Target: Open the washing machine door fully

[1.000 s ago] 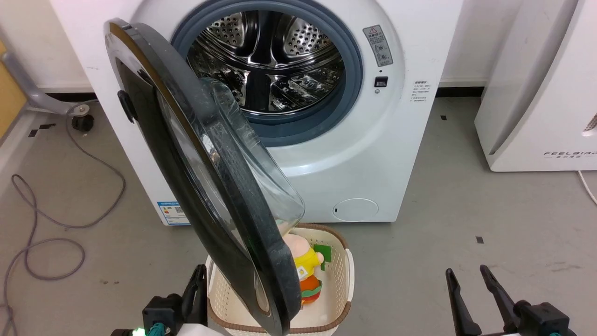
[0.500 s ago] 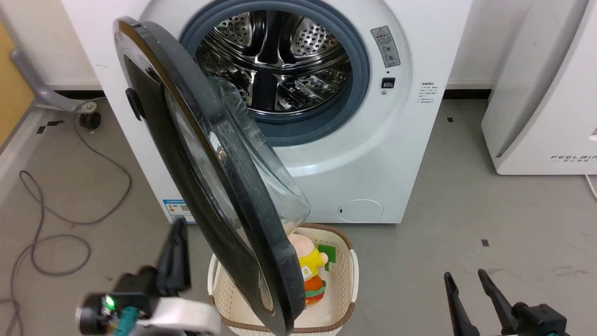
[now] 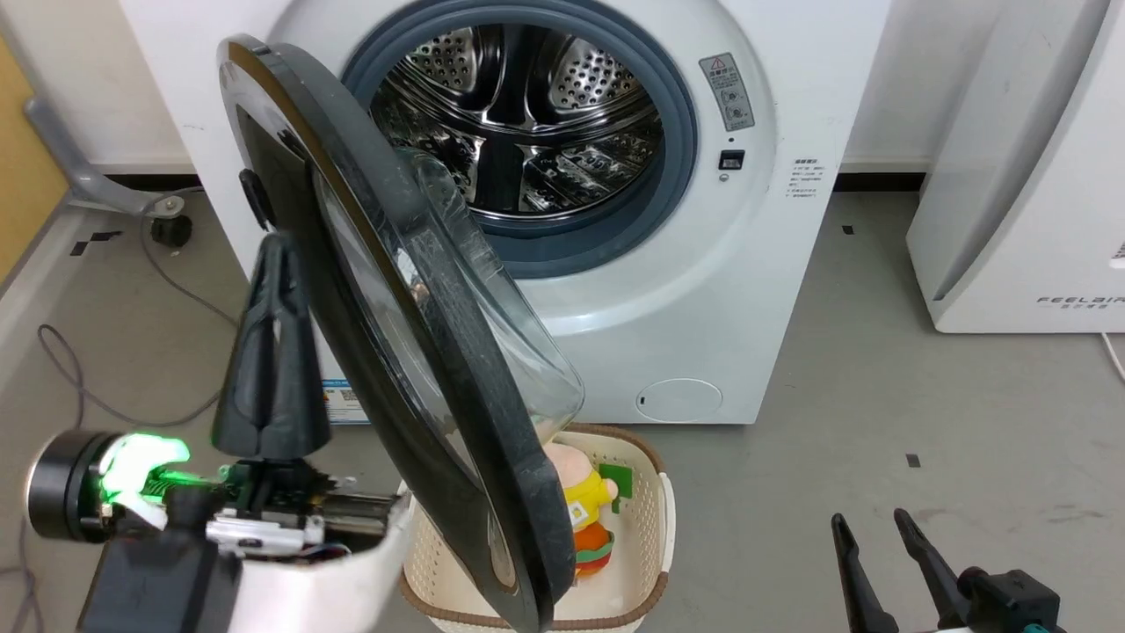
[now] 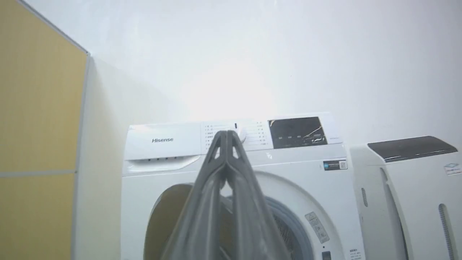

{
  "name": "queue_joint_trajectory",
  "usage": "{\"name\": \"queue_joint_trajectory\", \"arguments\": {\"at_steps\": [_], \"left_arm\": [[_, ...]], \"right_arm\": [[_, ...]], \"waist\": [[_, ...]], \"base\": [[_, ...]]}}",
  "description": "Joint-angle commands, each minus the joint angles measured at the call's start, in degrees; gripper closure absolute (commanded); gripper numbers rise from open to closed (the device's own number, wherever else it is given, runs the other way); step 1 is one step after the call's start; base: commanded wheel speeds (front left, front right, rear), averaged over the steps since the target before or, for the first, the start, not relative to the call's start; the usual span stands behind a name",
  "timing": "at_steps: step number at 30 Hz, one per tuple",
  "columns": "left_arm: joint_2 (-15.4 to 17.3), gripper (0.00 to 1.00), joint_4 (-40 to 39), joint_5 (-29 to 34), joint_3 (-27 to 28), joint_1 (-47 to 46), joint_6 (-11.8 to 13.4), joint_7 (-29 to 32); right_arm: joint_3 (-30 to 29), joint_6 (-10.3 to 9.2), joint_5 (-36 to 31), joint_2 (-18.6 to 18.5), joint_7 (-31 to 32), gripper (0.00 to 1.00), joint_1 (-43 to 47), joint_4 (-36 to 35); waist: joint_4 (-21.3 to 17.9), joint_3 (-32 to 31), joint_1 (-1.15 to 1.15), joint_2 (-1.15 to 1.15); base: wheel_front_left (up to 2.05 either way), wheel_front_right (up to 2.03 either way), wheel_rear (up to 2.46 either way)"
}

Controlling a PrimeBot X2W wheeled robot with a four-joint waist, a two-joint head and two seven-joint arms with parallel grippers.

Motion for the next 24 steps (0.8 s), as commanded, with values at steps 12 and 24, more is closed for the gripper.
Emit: {"name": "queue_joint_trajectory", "arguments": {"at_steps": [12, 24], "left_arm": [[-0.76, 1.00, -5.14, -3.32, -15.75, 0.36, -5.86, -0.24], [3.69, 1.00, 4.80, -9.89, -34.36, 7.11, -9.42, 5.96]], "right_arm": [[-0.22, 0.02, 0.39, 0.26, 0.07, 0.00, -0.74, 0.17], [-0.82, 0.02, 0.39, 0.26, 0.52, 0.00, 0.30, -0.21]], "waist": [[-0.58, 0.14, 0.00, 0.00], [-0.06, -0.18, 0.00, 0.00]], "base": [[0.00, 0.00, 0.00], [0.00, 0.00, 0.00]]}}
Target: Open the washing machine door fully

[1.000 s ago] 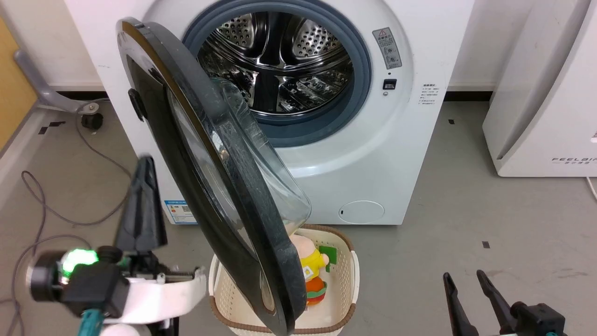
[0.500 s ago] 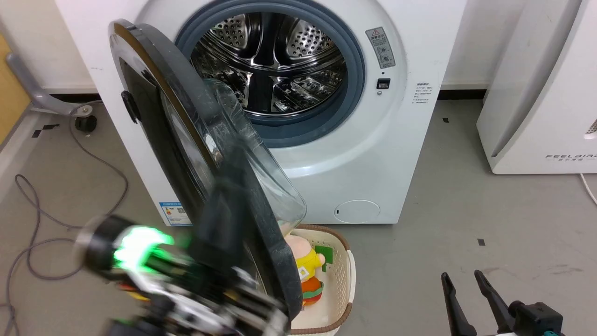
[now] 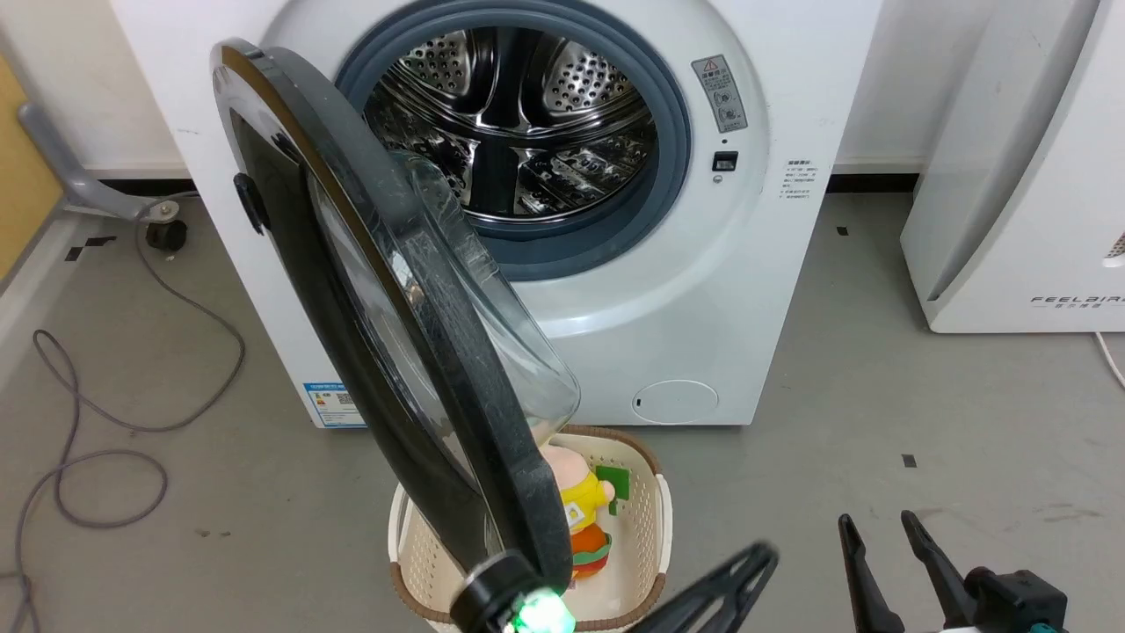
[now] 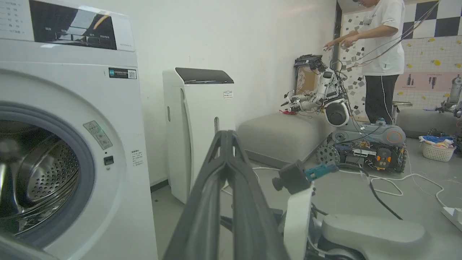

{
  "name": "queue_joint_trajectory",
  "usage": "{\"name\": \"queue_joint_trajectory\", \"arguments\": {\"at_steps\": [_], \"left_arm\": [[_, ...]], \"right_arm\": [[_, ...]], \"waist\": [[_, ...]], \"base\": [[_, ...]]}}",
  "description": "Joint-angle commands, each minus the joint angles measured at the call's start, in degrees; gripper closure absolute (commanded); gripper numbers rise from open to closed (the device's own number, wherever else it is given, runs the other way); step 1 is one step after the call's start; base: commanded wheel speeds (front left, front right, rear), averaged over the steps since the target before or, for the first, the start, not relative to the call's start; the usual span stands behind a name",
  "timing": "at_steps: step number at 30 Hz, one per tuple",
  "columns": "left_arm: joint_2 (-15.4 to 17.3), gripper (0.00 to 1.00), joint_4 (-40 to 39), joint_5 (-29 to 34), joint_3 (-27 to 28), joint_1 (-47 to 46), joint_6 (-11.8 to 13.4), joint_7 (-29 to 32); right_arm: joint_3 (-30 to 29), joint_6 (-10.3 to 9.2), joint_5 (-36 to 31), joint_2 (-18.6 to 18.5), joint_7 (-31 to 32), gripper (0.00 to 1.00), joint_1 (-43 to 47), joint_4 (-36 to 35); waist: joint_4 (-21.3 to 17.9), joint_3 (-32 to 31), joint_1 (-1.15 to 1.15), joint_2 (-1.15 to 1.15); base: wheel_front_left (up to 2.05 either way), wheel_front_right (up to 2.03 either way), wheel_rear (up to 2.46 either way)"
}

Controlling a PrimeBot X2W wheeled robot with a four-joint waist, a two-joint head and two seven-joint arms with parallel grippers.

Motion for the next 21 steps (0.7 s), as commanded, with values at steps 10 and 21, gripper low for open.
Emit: {"name": "queue_joint_trajectory", "arguments": {"at_steps": [10, 21], "left_arm": [[2.13, 1.00, 14.88, 0.90, 1.66, 0.83, 2.98, 3.44], [-1.87, 1.00, 30.76, 0.27, 6.66, -7.31, 7.92, -1.47]], "right_arm": [[0.39, 0.03, 0.21, 0.25, 0.49, 0.00, 0.34, -0.03], [0.77, 0.03, 0.87, 0.25, 0.98, 0.00, 0.04, 0.74]], "waist": [[-0.14, 0.05, 0.00, 0.00], [-1.14, 0.65, 0.00, 0.00]], "base": [[0.00, 0.00, 0.00], [0.00, 0.00, 0.00]]}}
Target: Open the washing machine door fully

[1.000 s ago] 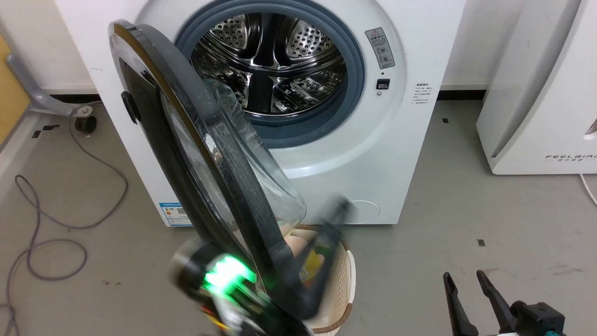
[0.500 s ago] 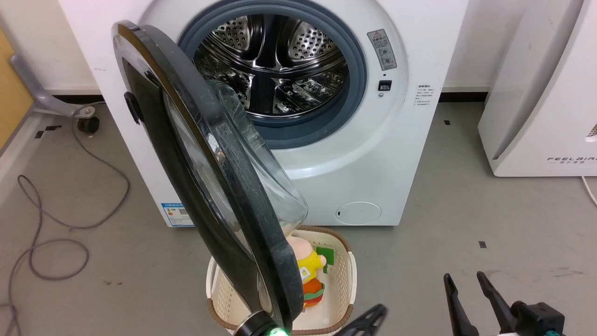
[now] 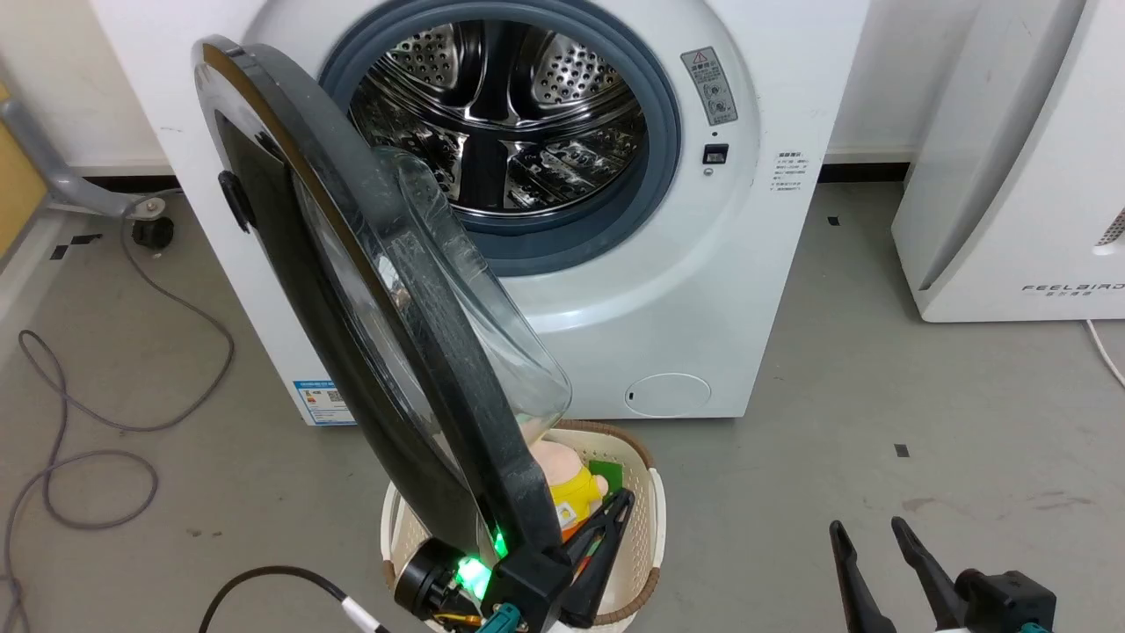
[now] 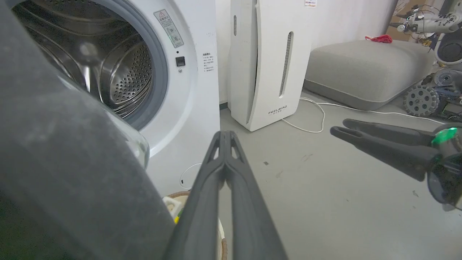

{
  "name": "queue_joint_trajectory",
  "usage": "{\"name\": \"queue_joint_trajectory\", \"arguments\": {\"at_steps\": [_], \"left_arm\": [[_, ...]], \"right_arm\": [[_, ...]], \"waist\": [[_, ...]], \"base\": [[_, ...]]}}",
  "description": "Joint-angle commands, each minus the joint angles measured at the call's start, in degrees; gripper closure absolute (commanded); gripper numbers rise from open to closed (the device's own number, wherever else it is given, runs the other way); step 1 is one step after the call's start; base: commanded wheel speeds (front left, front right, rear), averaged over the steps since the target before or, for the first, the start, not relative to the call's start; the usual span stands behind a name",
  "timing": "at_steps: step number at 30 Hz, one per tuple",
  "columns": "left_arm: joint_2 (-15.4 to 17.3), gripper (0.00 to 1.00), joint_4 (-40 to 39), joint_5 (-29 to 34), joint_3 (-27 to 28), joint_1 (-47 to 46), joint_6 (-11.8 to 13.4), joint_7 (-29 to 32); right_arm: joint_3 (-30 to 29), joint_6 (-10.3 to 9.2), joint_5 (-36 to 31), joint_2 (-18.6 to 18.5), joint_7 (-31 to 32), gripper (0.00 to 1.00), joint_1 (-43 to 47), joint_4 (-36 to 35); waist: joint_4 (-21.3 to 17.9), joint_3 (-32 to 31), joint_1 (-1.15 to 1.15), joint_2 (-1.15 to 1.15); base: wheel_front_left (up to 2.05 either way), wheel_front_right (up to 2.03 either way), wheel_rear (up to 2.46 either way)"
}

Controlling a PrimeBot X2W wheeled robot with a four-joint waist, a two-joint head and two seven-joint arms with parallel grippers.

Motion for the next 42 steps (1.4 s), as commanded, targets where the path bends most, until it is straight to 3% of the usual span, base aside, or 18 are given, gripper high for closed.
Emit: {"name": "queue_joint_trajectory", "arguments": {"at_steps": [1, 10, 18, 29, 42], "left_arm": [[-0.26, 1.00, 1.05, -0.34, 0.46, -0.75, 0.53, -0.52], [1.09, 1.00, 0.63, -1.61, 3.78, 2.43, 4.66, -1.42], [4.13, 1.00, -7.68, -2.45, 5.61, 10.48, 8.42, 0.14], [6.14, 1.00, -15.38, -3.14, 7.88, 18.01, 13.20, 2.04], [9.53, 1.00, -15.80, -4.42, 13.91, 19.70, 16.28, 1.06]], "right_arm": [[-0.11, 0.02, 0.34, 0.25, -0.02, 0.00, 0.07, 0.24], [0.26, 0.02, 1.00, 0.25, -0.07, 0.00, 0.20, 1.46], [0.49, 0.02, 1.16, 0.25, -0.47, 0.00, 0.30, 2.09], [-0.02, 0.02, 1.17, 0.25, -0.50, 0.00, 1.12, 2.35], [-0.16, 0.02, 1.47, 0.25, -0.62, 0.00, 0.80, 2.54]], "waist": [[-0.02, 0.04, 0.00, 0.00], [0.48, -0.28, 0.00, 0.00], [2.37, -0.86, 0.00, 0.00], [9.40, -1.34, 0.00, 0.00], [17.21, -0.64, 0.00, 0.00]], "base": [[0.00, 0.00, 0.00], [0.00, 0.00, 0.00], [0.00, 0.00, 0.00], [0.00, 0.00, 0.00], [0.00, 0.00, 0.00]]}}
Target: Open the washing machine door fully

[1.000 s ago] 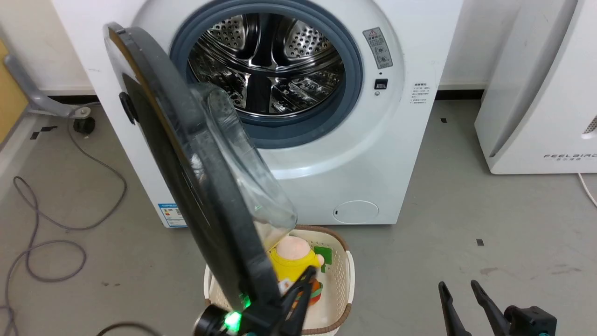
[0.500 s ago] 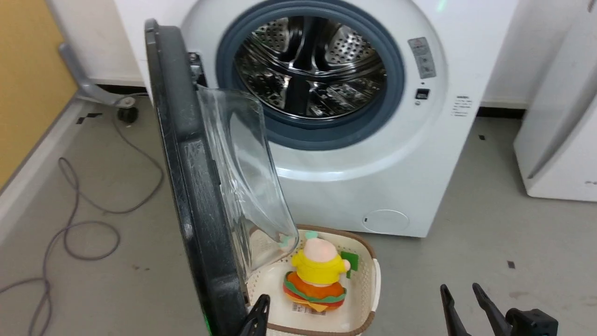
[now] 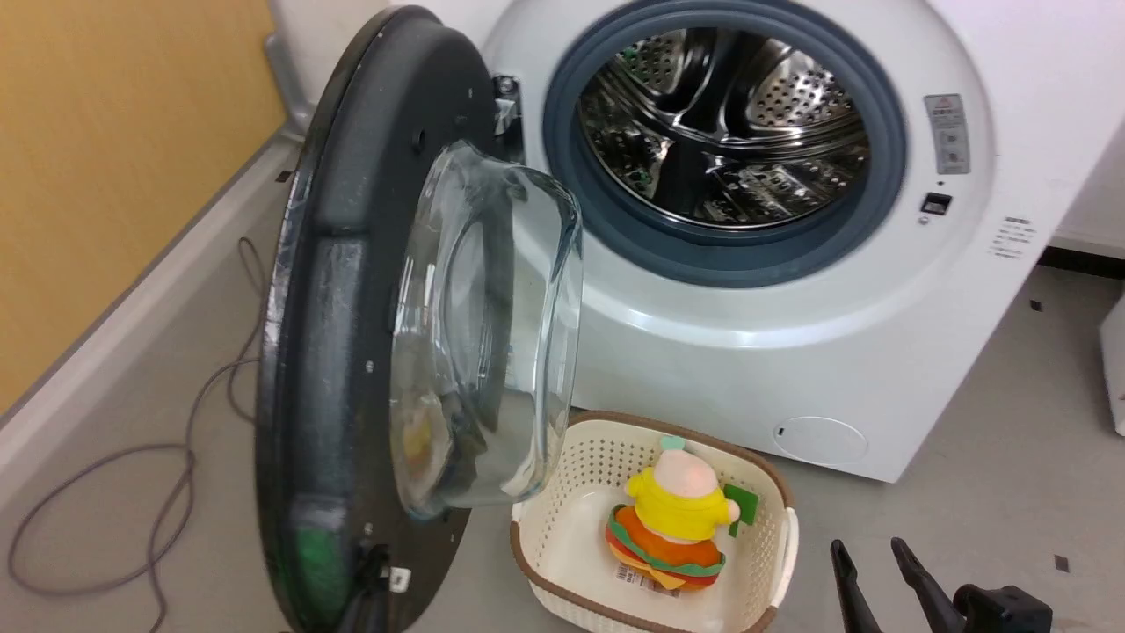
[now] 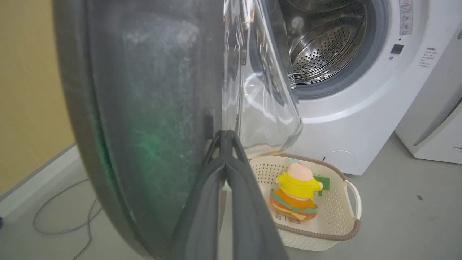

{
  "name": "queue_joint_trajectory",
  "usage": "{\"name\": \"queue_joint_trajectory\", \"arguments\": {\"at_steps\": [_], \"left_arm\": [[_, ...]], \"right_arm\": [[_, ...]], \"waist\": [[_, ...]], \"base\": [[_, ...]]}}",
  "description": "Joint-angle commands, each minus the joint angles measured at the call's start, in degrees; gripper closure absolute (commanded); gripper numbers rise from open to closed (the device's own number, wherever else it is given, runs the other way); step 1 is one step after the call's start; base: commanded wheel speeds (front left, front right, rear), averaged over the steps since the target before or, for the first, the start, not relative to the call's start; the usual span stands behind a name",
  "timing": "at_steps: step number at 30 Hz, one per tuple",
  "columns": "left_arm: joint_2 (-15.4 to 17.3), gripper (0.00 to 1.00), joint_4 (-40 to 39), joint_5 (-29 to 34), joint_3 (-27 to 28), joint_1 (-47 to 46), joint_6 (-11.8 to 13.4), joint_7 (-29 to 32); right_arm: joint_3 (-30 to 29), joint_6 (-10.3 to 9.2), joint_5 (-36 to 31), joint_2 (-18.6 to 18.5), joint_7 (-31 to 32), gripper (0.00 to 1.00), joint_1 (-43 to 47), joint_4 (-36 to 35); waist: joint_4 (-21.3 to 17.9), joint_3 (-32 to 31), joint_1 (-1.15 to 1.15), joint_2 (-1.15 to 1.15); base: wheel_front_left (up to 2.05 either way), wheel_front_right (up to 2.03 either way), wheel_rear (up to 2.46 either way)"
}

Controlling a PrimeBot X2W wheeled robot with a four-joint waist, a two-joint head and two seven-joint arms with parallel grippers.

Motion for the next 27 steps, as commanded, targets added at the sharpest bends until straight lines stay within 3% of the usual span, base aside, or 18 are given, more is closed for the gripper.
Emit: {"name": "queue_joint_trajectory", "arguments": {"at_steps": [1, 9, 27], "left_arm": [[0.63, 1.00, 0.44, -0.65, 1.14, 0.34, 0.22, -0.65], [3.25, 1.00, 6.77, -4.93, 8.77, -4.41, -0.31, -3.21], [8.63, 1.00, 28.71, -10.95, 20.79, -22.20, -4.71, -6.12]], "right_arm": [[-0.10, 0.03, 0.58, 0.20, -0.38, 0.00, 0.07, 0.13], [0.21, 0.03, 0.62, 0.20, -0.23, 0.00, -0.60, 0.21], [-0.94, 0.03, -0.29, 0.20, 0.95, 0.00, -2.19, -0.64]], "waist": [[1.10, 0.37, 0.00, 0.00], [1.49, 1.21, 0.00, 0.00], [-2.00, 4.86, 0.00, 0.00]], "base": [[0.00, 0.00, 0.00], [0.00, 0.00, 0.00], [0.00, 0.00, 0.00]]}}
